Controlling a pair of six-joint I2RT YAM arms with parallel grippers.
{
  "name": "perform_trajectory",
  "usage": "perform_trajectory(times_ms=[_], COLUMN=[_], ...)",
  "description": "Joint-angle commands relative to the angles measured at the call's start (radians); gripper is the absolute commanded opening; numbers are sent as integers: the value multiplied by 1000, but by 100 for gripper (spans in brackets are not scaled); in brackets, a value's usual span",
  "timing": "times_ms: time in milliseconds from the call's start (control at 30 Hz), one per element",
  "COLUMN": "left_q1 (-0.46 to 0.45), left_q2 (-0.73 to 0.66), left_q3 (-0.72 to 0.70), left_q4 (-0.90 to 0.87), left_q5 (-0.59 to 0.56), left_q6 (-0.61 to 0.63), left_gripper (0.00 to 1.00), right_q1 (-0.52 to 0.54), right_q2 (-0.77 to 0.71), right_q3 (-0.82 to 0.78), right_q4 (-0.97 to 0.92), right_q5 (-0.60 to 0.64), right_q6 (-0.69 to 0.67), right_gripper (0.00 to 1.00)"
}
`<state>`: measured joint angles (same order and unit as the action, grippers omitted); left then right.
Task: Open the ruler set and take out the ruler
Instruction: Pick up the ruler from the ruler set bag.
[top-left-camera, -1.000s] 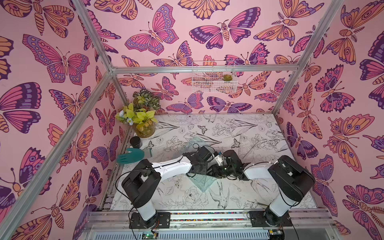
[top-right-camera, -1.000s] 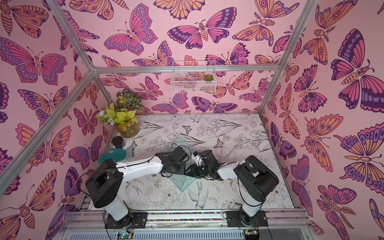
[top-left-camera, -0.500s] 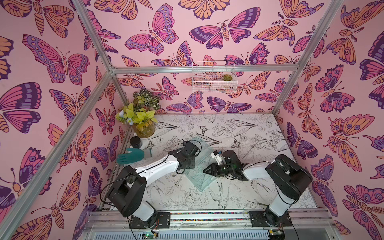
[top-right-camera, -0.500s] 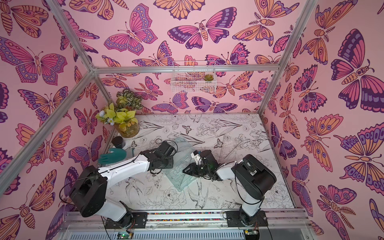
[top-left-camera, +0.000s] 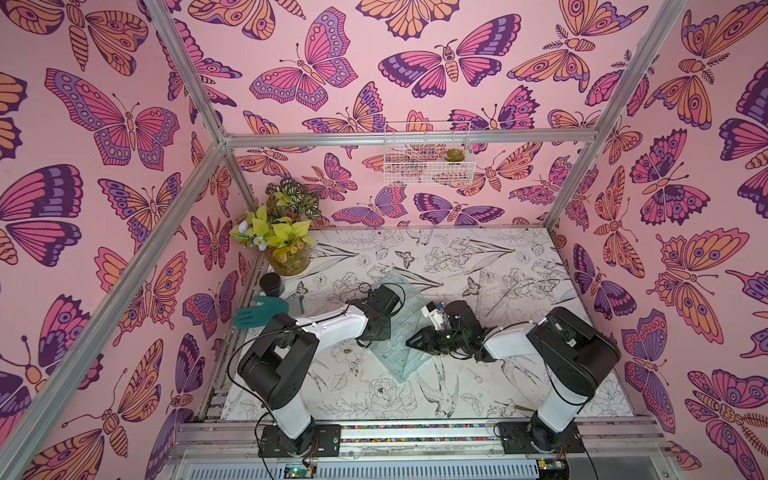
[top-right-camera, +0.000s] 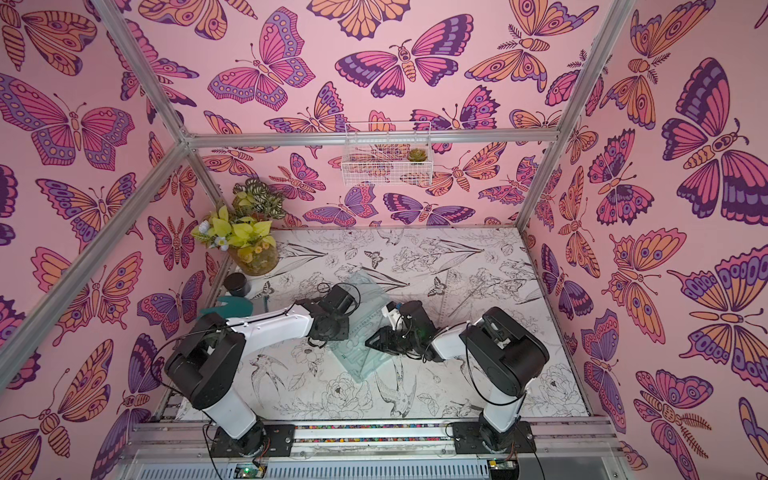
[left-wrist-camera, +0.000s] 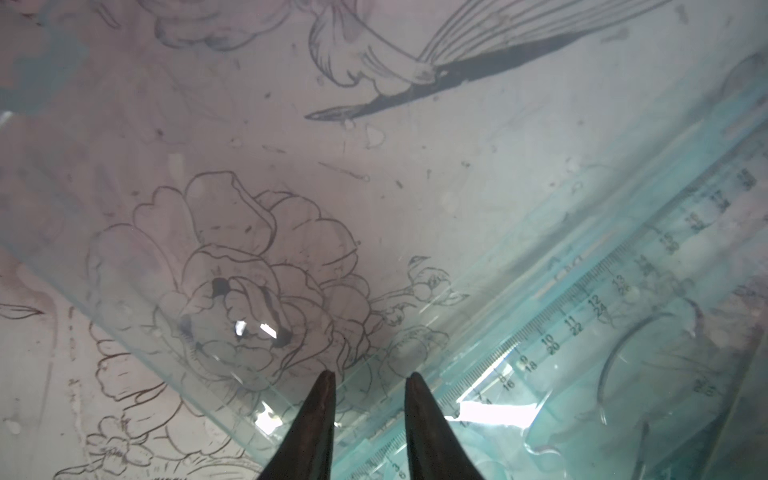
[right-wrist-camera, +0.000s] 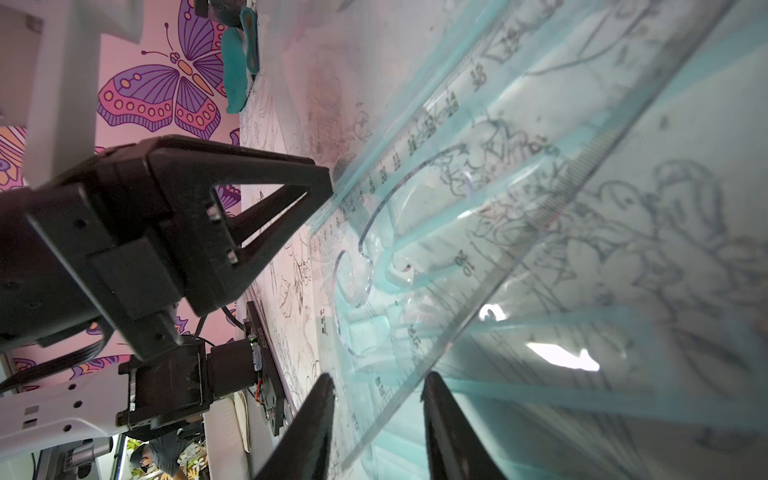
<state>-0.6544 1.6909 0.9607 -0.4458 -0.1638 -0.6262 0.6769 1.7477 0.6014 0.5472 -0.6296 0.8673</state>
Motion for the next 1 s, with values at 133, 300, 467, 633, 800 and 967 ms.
perform_trajectory(times_ms=[133, 300, 467, 633, 800, 967], left_q1=[13, 15, 15, 14, 14, 14], left_q2=[40, 68, 66, 62, 61, 45], left_q3=[-28, -35, -43, -55, -69, -77], left_q4=[0, 24, 33, 37, 49, 52], left_q5=[30, 84, 95, 97, 102, 100], left_q6=[-7, -25, -30, -28, -32, -32], left_gripper=[27, 24, 21, 21, 20, 20], right_q1=[7, 20, 51, 82, 99, 115], right_q2=[27, 42, 46, 56, 79, 103], right_q3=[25, 28, 45, 52, 53, 67], right_q4=[43, 99, 109, 130, 179, 151], right_q5=[-10, -46, -37, 0, 38, 77], right_q6=[15, 51, 70, 87, 133, 155], right_gripper=[38, 38, 38, 38, 38, 35])
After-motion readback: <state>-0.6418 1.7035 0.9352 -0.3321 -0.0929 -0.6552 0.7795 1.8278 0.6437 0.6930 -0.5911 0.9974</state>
